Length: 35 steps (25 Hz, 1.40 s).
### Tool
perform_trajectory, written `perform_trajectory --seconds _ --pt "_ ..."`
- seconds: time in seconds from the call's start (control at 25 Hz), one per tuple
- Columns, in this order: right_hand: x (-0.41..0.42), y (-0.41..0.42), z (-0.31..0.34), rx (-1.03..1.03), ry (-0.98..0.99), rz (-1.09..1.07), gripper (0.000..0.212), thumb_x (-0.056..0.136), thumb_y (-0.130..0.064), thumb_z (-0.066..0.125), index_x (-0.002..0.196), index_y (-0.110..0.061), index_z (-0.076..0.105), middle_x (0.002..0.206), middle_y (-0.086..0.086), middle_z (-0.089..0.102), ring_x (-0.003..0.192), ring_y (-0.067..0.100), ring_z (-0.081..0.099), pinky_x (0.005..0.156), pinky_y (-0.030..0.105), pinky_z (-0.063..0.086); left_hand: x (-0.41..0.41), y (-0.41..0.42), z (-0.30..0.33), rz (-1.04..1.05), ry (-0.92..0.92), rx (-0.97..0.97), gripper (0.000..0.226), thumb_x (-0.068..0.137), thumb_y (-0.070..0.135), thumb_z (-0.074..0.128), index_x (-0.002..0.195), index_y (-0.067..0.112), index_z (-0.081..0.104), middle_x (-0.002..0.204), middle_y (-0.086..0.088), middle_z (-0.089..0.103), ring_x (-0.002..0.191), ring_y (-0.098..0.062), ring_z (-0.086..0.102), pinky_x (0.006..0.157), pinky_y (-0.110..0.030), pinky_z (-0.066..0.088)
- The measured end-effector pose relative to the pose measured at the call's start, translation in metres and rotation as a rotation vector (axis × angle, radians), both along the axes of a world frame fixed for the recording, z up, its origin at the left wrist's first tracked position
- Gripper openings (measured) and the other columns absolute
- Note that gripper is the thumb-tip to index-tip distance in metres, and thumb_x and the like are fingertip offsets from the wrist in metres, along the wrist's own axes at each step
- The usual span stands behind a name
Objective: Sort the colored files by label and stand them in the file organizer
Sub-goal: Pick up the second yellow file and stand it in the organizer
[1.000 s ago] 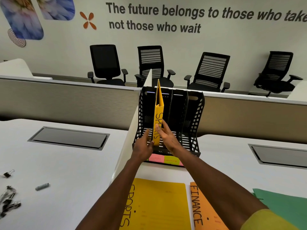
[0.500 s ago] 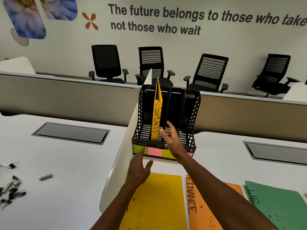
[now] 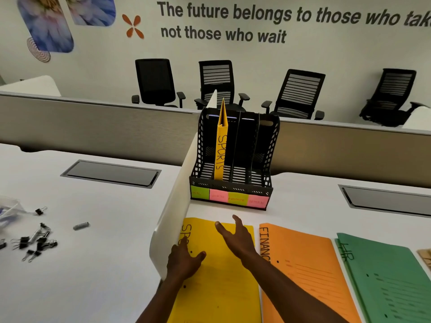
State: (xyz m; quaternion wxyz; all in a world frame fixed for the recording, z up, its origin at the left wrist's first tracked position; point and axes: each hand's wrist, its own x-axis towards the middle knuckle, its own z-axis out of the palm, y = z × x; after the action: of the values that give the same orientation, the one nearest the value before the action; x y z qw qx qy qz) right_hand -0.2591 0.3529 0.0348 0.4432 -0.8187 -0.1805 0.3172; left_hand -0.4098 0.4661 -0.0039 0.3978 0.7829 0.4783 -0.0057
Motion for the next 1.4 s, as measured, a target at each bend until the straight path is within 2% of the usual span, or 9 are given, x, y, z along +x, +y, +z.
perform_trajectory --seconds 0.12,0.28,0.48,0.56,0.72,0.8,0.96,1.2,1.4 --pt "-0.008 -0.011 -0.013 -0.122 0.012 -0.008 0.112 0.063 -0.09 0.052 0.154 -0.034 0.019 0.159 0.009 0.027 0.146 0.035 0.022 0.114 0.055 0.03 -0.001 0.0 0.004 0.028 -0.009 -0.013 0.096 0.081 0.06 0.068 0.155 0.017 0.023 0.151 -0.013 0.042 0.137 -0.032 0.042 0.111 -0.045 0.04" --pt "-0.013 -0.025 -0.022 -0.212 0.014 0.063 0.109 0.071 -0.084 0.056 0.156 -0.032 0.012 0.163 0.011 0.017 0.15 0.04 0.003 0.118 0.058 0.017 0.002 -0.005 0.022 0.044 -0.093 -0.017 0.089 0.085 0.05 0.07 0.153 0.013 0.026 0.15 -0.012 0.045 0.136 -0.031 0.045 0.109 -0.041 0.04" --pt "-0.014 -0.028 -0.012 -0.164 0.032 0.078 0.113 0.066 -0.089 0.054 0.156 -0.032 0.014 0.161 0.011 0.023 0.148 0.036 0.016 0.118 0.056 0.022 -0.002 -0.003 0.038 0.172 -0.22 -0.092 0.081 0.085 0.042 0.073 0.151 0.014 0.034 0.144 -0.015 0.052 0.125 -0.032 0.055 0.105 -0.044 0.046" --pt "-0.015 -0.029 -0.01 -0.129 0.078 0.049 0.123 0.053 -0.098 0.05 0.155 -0.037 0.016 0.161 0.008 0.024 0.147 0.036 0.02 0.115 0.056 0.028 -0.002 0.0 0.048 0.214 -0.302 -0.15 0.068 0.087 0.036 0.073 0.144 0.013 0.045 0.132 -0.012 0.062 0.107 -0.025 0.064 0.097 -0.041 0.052" --pt "-0.015 -0.027 -0.008 -0.104 0.099 0.04 0.124 0.05 -0.102 0.043 0.154 -0.04 0.019 0.161 0.005 0.025 0.146 0.035 0.024 0.114 0.057 0.031 0.003 0.004 0.071 0.159 -0.488 -0.238 0.034 0.09 0.034 0.07 0.123 0.03 0.064 0.115 -0.008 0.07 0.099 -0.019 0.068 0.089 -0.043 0.058" --pt "-0.016 -0.026 -0.002 -0.077 0.104 0.041 0.115 0.058 -0.098 0.042 0.154 -0.038 0.021 0.16 0.006 0.027 0.145 0.033 0.029 0.114 0.054 0.032 0.005 -0.004 0.082 0.017 -0.54 -0.324 0.044 0.091 0.04 0.067 0.133 0.04 0.056 0.121 -0.002 0.067 0.103 -0.017 0.067 0.085 -0.039 0.059" --pt "-0.015 -0.028 0.005 0.007 0.149 0.028 0.093 0.077 -0.083 0.043 0.154 -0.034 0.025 0.16 0.006 0.028 0.143 0.03 0.032 0.11 0.046 0.033 0.011 -0.025 0.09 -0.134 -0.535 -0.383 0.076 0.086 0.051 0.067 0.15 0.045 0.027 0.139 0.01 0.053 0.122 -0.019 0.056 0.101 -0.045 0.051" --pt "0.008 -0.038 0.015 0.026 0.011 -0.234 0.095 0.074 -0.084 0.049 0.151 -0.03 0.034 0.155 0.011 0.034 0.141 0.032 0.033 0.112 0.051 0.034 0.008 -0.016 0.114 -0.071 -0.693 -0.393 0.066 0.094 0.023 0.063 0.149 0.042 0.032 0.132 -0.001 0.063 0.106 -0.023 0.069 0.088 -0.049 0.058" --pt "0.02 -0.039 0.032 0.244 0.274 -0.282 0.109 0.065 -0.079 0.06 0.155 -0.031 0.02 0.161 0.007 0.024 0.144 0.034 0.028 0.113 0.058 0.03 0.008 -0.025 0.133 -0.065 -0.773 -0.304 0.072 0.08 0.055 0.07 0.144 0.045 0.039 0.13 0.005 0.065 0.11 -0.019 0.068 0.089 -0.045 0.059"
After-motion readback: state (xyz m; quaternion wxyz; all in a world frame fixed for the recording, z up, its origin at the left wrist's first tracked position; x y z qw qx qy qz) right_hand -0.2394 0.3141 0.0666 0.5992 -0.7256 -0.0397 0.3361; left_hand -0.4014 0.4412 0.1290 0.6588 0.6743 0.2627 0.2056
